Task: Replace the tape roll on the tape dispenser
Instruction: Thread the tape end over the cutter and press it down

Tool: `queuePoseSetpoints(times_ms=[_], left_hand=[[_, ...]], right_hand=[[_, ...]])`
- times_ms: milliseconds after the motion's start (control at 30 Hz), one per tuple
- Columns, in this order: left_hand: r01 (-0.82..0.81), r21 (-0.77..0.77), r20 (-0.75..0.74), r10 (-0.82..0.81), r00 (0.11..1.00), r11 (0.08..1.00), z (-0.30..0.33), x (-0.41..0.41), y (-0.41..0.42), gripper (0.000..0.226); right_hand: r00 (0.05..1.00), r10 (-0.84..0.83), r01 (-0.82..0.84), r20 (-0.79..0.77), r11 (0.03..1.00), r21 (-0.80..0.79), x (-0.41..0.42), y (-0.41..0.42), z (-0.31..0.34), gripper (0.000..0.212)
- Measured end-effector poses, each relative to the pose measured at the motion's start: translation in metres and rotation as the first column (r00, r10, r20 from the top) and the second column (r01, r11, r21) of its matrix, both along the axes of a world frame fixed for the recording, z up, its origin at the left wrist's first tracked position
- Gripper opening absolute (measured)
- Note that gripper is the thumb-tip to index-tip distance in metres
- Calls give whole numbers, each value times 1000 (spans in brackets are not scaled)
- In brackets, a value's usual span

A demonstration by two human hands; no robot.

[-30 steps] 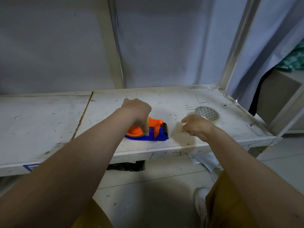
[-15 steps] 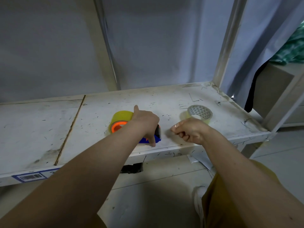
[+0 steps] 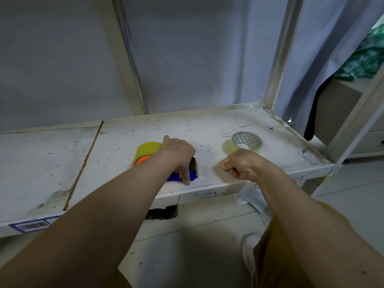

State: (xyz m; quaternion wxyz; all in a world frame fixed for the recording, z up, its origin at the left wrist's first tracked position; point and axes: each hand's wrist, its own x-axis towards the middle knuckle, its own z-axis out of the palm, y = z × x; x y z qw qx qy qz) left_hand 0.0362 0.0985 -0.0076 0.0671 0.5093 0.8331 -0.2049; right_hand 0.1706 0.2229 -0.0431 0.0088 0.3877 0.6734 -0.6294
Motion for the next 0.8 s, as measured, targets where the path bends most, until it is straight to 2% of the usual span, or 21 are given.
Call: queuePoseSetpoints(times_ms=[100,200,333,500,567,667,733,800], left_hand=[[1,44,20,-2,1000,999,1,0,-5,54],[-2,210,93,-18,996,978,12,-2,-12,59],[-33,392,180,-42,983,919,24,-10,-26,63],[-152,465,339,-16,941,872,26,-18,-40,63],[-221,502,428,-18,904,836,29,-21,-44,60],[-360,533,604,-46,795,765,34,-23,-51,57],[-422,529,682,-73,728,736,35,-24,-55,58],[-447,531,713,-94,695,720,35,-25,-59,57]], right_hand=[[1000,1,-1,-21,1000,0,2,1,-2,15],[996,6,-10,-84,999,-46,3,4,-1,12],[974,-20,-24,-225,982,-190,2,3,12,9],[965,-7,-34,-263,988,-152,1,-8,31,8],[959,-26,-11,-284,992,-129,1,-13,37,8],[941,-90,41,-326,987,-152,-2,-22,47,8],[925,-154,72,-348,969,-238,-5,-26,53,9],[911,-238,93,-337,915,-393,-9,-27,57,11]])
